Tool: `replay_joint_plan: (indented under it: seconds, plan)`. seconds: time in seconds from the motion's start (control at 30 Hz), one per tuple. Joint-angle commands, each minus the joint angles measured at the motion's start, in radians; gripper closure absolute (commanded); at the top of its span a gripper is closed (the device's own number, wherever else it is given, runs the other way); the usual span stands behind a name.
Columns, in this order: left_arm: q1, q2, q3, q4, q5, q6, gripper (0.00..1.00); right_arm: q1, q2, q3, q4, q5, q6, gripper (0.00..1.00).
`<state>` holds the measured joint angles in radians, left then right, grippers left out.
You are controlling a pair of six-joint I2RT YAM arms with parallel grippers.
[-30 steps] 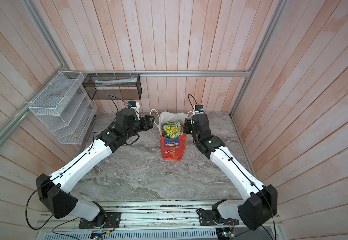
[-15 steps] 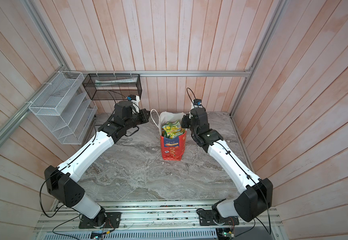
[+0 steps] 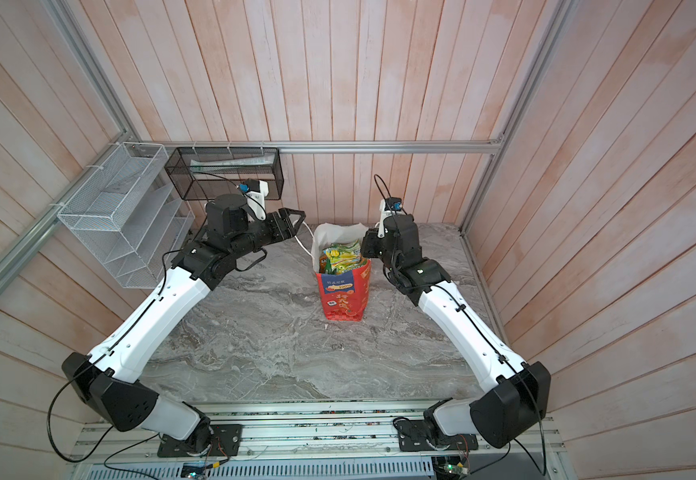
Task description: Place the snacks into the paper bag
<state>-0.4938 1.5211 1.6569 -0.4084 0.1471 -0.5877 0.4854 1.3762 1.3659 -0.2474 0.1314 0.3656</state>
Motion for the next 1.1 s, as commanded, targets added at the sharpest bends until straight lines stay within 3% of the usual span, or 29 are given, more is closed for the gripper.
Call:
replay_joint_plan:
  seconds: [0.0,0.13,0.37,0.57,0.7,0.93,1.07]
  plan:
    - [-0.009,-0.031,-0.080,-0.025,-0.064,0.050,0.21,-0.004,-0.051,0.006,0.067,-0.019,-0.006,1.00]
    - [-0.009,0.000,-0.100,-0.008,-0.028,0.065,0.22,-0.004,-0.073,-0.018,0.079,-0.021,-0.006,1.00]
    - [-0.004,0.092,-0.025,-0.057,-0.087,0.052,0.30,-0.008,-0.086,-0.038,0.088,-0.017,-0.010,1.00]
    - [0.011,0.122,-0.017,0.015,0.007,0.031,0.60,-0.024,-0.080,-0.060,0.104,-0.029,-0.005,1.00]
    - [0.010,0.134,0.011,0.032,0.102,0.012,1.00,-0.030,-0.075,-0.049,0.101,-0.046,0.002,1.00]
    - [-0.002,0.131,0.228,-0.064,0.241,-0.055,1.00,0.029,-0.064,0.082,0.043,-0.135,0.051,1.00]
    - [-0.060,-0.039,0.080,0.027,0.079,-0.039,1.00,0.106,-0.111,0.112,0.027,-0.068,0.032,1.00]
